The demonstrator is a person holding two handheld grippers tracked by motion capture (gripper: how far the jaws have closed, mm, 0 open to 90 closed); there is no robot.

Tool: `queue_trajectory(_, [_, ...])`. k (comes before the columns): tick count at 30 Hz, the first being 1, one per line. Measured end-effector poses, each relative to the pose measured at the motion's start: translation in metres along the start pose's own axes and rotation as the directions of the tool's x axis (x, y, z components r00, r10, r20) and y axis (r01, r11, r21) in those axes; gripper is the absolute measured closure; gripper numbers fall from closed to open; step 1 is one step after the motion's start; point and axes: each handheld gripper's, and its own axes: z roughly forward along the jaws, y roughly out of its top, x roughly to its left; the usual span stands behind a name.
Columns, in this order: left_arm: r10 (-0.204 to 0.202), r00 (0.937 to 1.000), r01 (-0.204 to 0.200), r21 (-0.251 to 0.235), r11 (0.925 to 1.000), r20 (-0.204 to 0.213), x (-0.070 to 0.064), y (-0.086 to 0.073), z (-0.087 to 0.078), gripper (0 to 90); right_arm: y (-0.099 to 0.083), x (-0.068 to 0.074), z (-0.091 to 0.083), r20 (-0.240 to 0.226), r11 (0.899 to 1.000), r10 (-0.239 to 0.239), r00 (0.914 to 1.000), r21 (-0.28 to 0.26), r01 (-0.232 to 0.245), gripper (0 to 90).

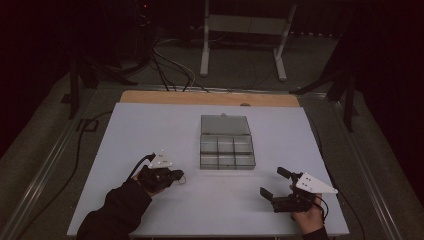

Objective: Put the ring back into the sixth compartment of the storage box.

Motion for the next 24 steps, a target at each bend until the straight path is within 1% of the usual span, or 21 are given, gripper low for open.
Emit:
queue_trajectory(1, [-0.002, 1.0, 0.002, -0.004, 1.0, 0.008, -0.001, 0.001, 0.001, 88.4, 0.0, 0.0, 0.0, 0.0, 1.0, 0.0, 1.0, 0.0, 0.0, 0.0])
queue_trajectory(5, [0.009, 0.9998, -0.009, -0.007, 0.9999, 0.018, -0.002, 0.006, 0.003, 88.4, 0.0, 0.0, 0.0, 0.0, 1.0, -0.001, 1.0, 0.001, 0.001, 0.0])
queue_trajectory(11, [0.015, 0.9993, -0.014, -0.013, 0.9998, 0.036, -0.003, 0.012, 0.006, 88.4, 0.0, 0.0, 0.0, 0.001, 1.0, -0.001, 1.0, 0.001, 0.001, 0.0])
queue_trajectory(14, [0.019, 0.9991, -0.019, -0.015, 0.9997, 0.038, -0.004, 0.015, 0.007, 88.4, 0.0, 0.0, 0.0, 0.001, 1.0, -0.003, 1.0, 0.002, 0.003, 0.0])
queue_trajectory(16, [0.028, 0.9984, -0.027, -0.017, 0.9995, 0.048, -0.006, 0.018, 0.009, 88.3, 0.0, 0.0, 0.0, 0.001, 1.0, -0.002, 1.0, 0.002, 0.002, 0.0])
queue_trajectory(19, [0.029, 0.9978, -0.028, -0.022, 0.9994, 0.06, -0.007, 0.02, 0.01, 88.3, 0.0, 0.0, 0.0, 0.002, 1.0, -0.001, 1.0, 0.002, 0.001, 0.0])
queue_trajectory(20, [0.035, 0.9969, -0.033, -0.022, 0.9992, 0.071, -0.008, 0.023, 0.012, 88.3, 0.0, 0.0, 0.0, 0.001, 1.0, -0.002, 1.0, 0.002, 0.002, 0.0])
queue_trajectory(24, [0.043, 0.996, -0.042, -0.02, 0.9989, 0.079, -0.009, 0.026, 0.017, 88.3, 0.0, 0.0, 0.0, 0.003, 1.0, -0.005, 1.0, 0.002, 0.005, 0.0])
